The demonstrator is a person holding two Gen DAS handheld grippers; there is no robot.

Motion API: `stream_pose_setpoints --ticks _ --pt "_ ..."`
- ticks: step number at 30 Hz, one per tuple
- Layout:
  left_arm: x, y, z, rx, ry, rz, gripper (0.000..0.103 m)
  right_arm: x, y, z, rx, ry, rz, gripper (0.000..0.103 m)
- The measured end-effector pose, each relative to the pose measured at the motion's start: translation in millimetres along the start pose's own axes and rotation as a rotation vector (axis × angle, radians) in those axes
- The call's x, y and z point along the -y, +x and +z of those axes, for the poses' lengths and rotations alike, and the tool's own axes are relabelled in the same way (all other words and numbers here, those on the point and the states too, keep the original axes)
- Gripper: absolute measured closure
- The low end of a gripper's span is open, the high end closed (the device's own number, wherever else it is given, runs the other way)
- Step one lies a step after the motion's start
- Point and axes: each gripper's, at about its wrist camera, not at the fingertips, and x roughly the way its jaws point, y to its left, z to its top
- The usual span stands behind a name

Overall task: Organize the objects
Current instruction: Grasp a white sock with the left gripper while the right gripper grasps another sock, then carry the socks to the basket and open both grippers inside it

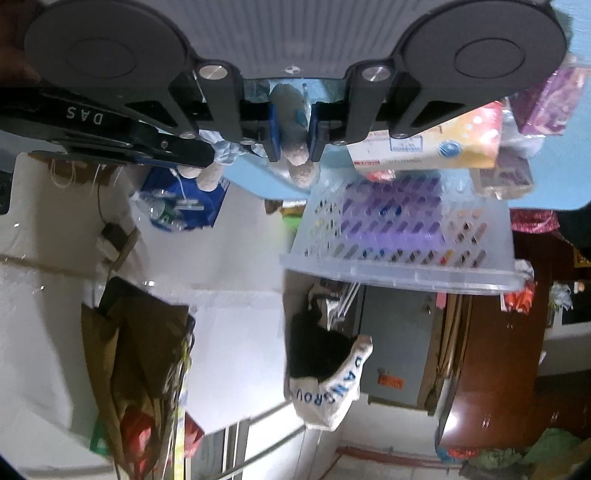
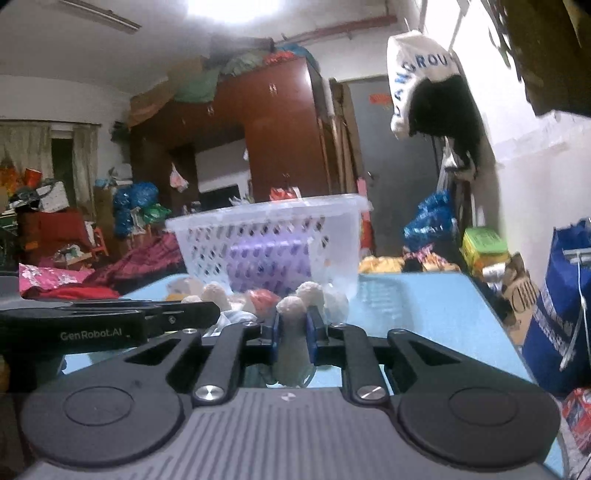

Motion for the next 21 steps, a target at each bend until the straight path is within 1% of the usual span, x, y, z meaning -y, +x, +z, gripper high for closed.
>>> stream_pose_setpoints --ticks 7,14,17,21 --pt "1.2 -26.9 8.9 0.094 0.014 -0.004 0.085 -10.9 -11.6 11.7 0.066 -0.034 0.035 0.087" --pt "-1.4 -42.3 18.1 0.160 0.011 -0.006 0.085 -15.4 -17.1 23.4 0.109 -0.050 0.062 0.087" --pt "-4.0 -50.9 32.6 0.194 0.023 0.002 0.085 -21.1 -17.7 38.9 0.147 -0.077 0.077 0.087" --pt "-5.4 -65.0 71.3 0.291 0.072 0.047 0.085 -33.0 -13.4 69.4 0.221 -0.129 0.102 0.087"
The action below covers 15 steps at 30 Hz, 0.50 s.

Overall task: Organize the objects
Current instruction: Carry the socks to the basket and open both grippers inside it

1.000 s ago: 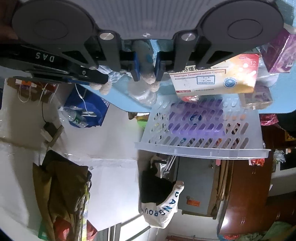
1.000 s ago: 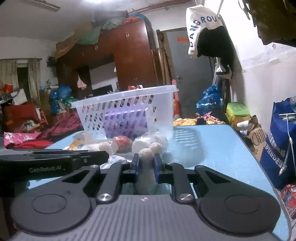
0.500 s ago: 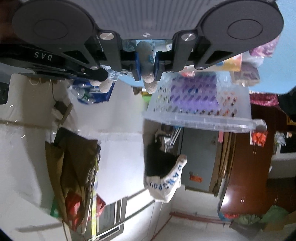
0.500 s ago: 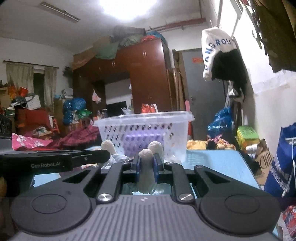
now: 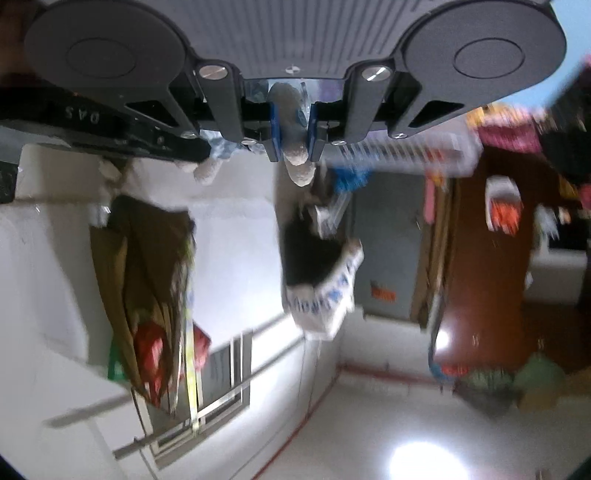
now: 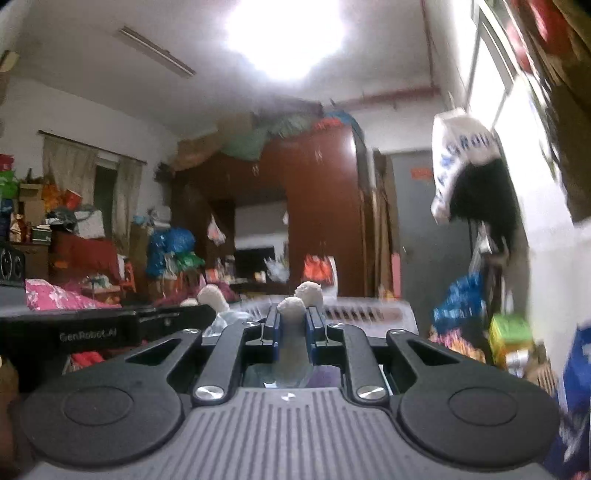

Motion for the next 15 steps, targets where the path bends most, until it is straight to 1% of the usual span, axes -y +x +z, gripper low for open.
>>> stream_pose_setpoints --ticks 3,6,10,11,13,14,15 --pt "-1.5 4.8 32.0 0.074 0.055 0.034 0.085 -6.6 11.1 22.3 0.071 -0.047 0.022 0.087" --pt "-6.3 20.1 59.9 0.086 0.089 0.071 0.085 -7.7 28.5 42.9 0.106 -0.057 0.043 0.087" --pt "-25.8 58.3 87.0 0.047 0.102 0.139 0.085 -8.2 66.1 63.8 0.102 -0.079 0.028 0.087" --pt "-32.3 71.3 91.1 0.023 0.102 0.159 0.085 -6.9 79.6 66.3 0.094 -0.088 0.020 0.087" --pt "-47.4 100.3 94.1 -0.024 0.104 0.204 0.085 0.8 112.3 68.0 0.051 -0.069 0.013 0.087" --pt "-56.2 117.9 93.0 -0.064 0.106 0.229 0.085 6.7 134.2 66.4 0.021 -0.052 0.006 0.087" --pt "-65.7 130.3 90.1 -0.090 0.096 0.236 0.085 12.3 149.9 62.0 -0.015 -0.021 -0.006 0.087"
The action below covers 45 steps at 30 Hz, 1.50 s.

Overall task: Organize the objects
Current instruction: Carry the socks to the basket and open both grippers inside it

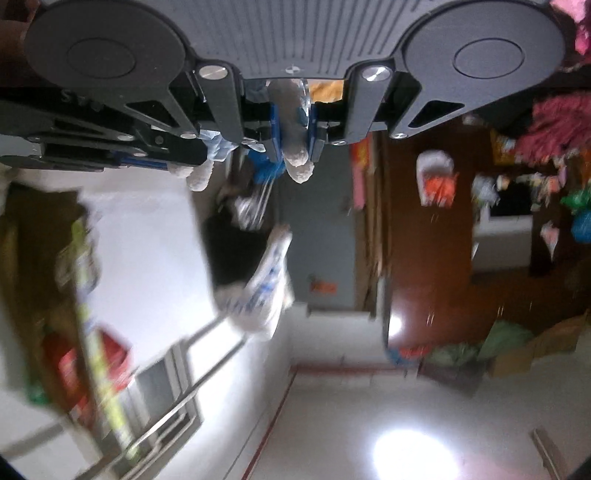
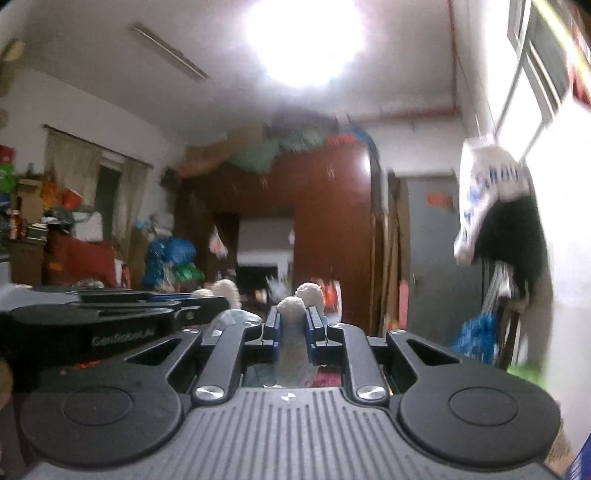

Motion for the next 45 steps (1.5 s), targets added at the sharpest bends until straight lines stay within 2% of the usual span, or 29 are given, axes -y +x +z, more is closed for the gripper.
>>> stream_pose_setpoints --ticks 3,5,8,10,19,25,29,34,38,39,40,42,44,45 --pt "-12.2 39.2 -9.2 -0.086 -0.013 0.031 0.085 12.3 43.8 -16.9 -0.105 0.096 -0.018 0.088" --pt "-14.8 54.4 -16.4 -0.125 0.012 0.050 0.085 11.3 60.4 -30.0 -0.154 0.094 -0.042 0.088" --pt "-22.1 66.9 -25.8 -0.166 0.002 0.071 0.085 4.1 71.2 -45.8 -0.201 0.080 -0.042 0.088" --pt "-26.9 77.9 -31.9 -0.225 -0.016 0.076 0.085 2.6 76.3 -54.1 -0.237 0.088 -0.049 0.088" --pt "-31.8 99.4 -57.0 -0.373 -0.005 0.104 0.085 -1.0 96.3 -62.9 -0.454 0.091 -0.061 0.088" --pt "-32.6 109.3 -59.8 -0.412 -0.040 0.107 0.085 2.8 100.4 -60.9 -0.473 0.093 -0.093 0.088" --pt "-33.4 111.3 -59.8 -0.407 -0.044 0.120 0.085 5.4 102.0 -57.2 -0.451 0.092 -0.084 0.088" --pt "-35.9 118.9 -66.3 -0.453 -0.055 0.122 0.084 5.4 110.5 -58.2 -0.473 0.079 -0.079 0.088" --pt "-34.7 118.1 -67.4 -0.438 -0.038 0.114 0.078 5.7 111.6 -58.2 -0.483 0.082 -0.084 0.085" --pt "-33.8 117.4 -67.1 -0.432 -0.031 0.128 0.075 7.1 111.6 -57.4 -0.485 0.095 -0.085 0.081" --pt "-33.8 117.0 -67.0 -0.428 -0.028 0.138 0.068 9.4 111.5 -56.5 -0.484 0.110 -0.092 0.075" --pt "-34.2 115.3 -66.3 -0.419 -0.022 0.150 0.056 14.2 109.1 -56.7 -0.481 0.120 -0.100 0.071" --pt "-37.3 110.2 -64.8 -0.406 -0.040 0.131 0.050 20.1 105.8 -55.6 -0.478 0.145 -0.097 0.062" --pt "-38.3 106.2 -62.9 -0.398 -0.053 0.120 0.048 24.3 102.4 -54.0 -0.468 0.161 -0.099 0.051"
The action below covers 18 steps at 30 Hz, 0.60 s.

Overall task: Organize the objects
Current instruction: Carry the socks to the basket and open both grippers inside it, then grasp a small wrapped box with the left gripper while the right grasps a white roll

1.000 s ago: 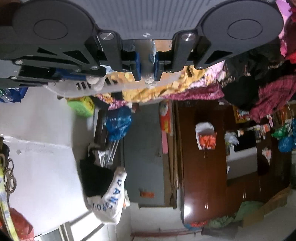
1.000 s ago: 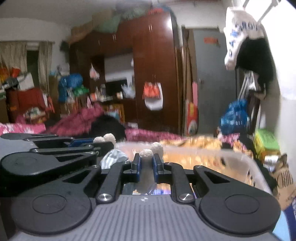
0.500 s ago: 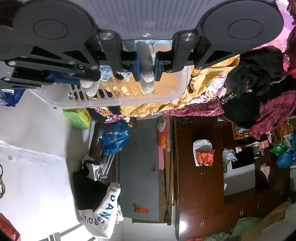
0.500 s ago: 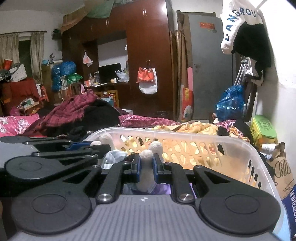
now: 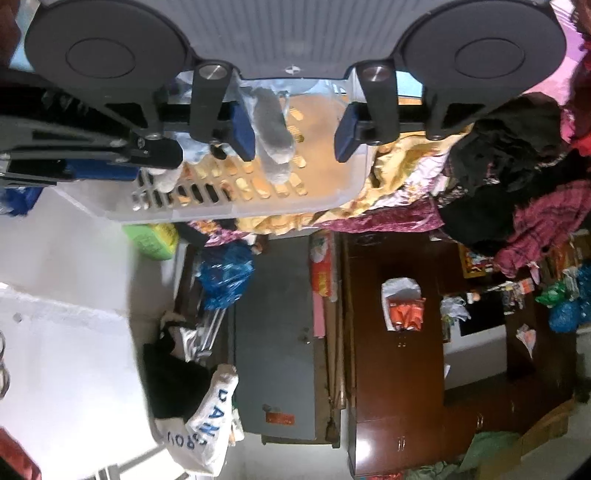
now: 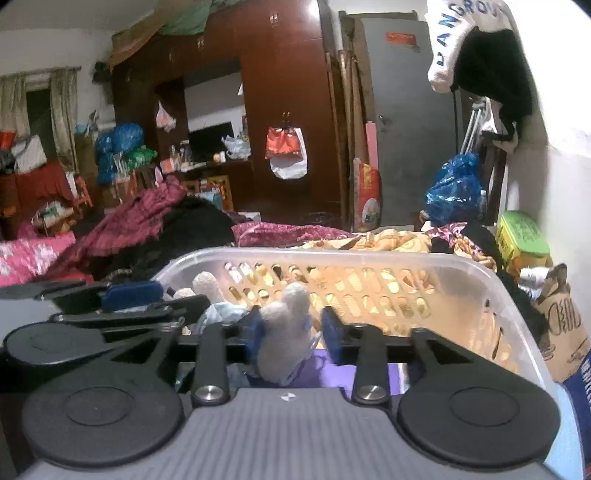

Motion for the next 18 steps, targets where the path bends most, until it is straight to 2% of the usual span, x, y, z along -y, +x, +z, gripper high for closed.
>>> stream_pose_setpoints --ticks 1,2,4,5,9,11,14,18 --pt "-0.6 -5.8 1.3 0.011 -0.007 -0.010 0.042 4.0 -4.8 0.9 0.014 0.014 -0.003 0.040" --pt "-1.4 -13.5 2.5 0.029 -0.012 -0.007 0.029 7.1 -10.8 1.9 0.031 0.026 -0.009 0.034" --pt "-1.7 -30.5 6.5 0.072 -0.007 0.030 0.013 13.3 -26.5 3.4 0.080 0.039 -0.006 0.012" --pt "-1.7 -38.7 9.5 0.093 0.001 0.037 0.013 17.2 -36.4 3.4 0.109 0.039 0.003 0.009" --pt "-2.3 -75.6 15.7 0.114 0.032 0.037 0.013 28.4 -71.1 3.7 0.183 0.058 0.018 0.000" --pt "-2.8 -97.2 11.4 0.125 0.060 0.034 0.013 33.4 -89.0 -0.7 0.201 0.068 0.019 0.000" --pt "-5.1 -125.6 -2.9 0.132 0.092 0.038 0.013 38.2 -113.6 -16.9 0.202 0.039 0.016 0.000" --pt "-15.1 -160.3 -27.6 0.142 0.120 0.041 0.013 38.9 -137.1 -49.2 0.202 -0.023 -0.034 0.000"
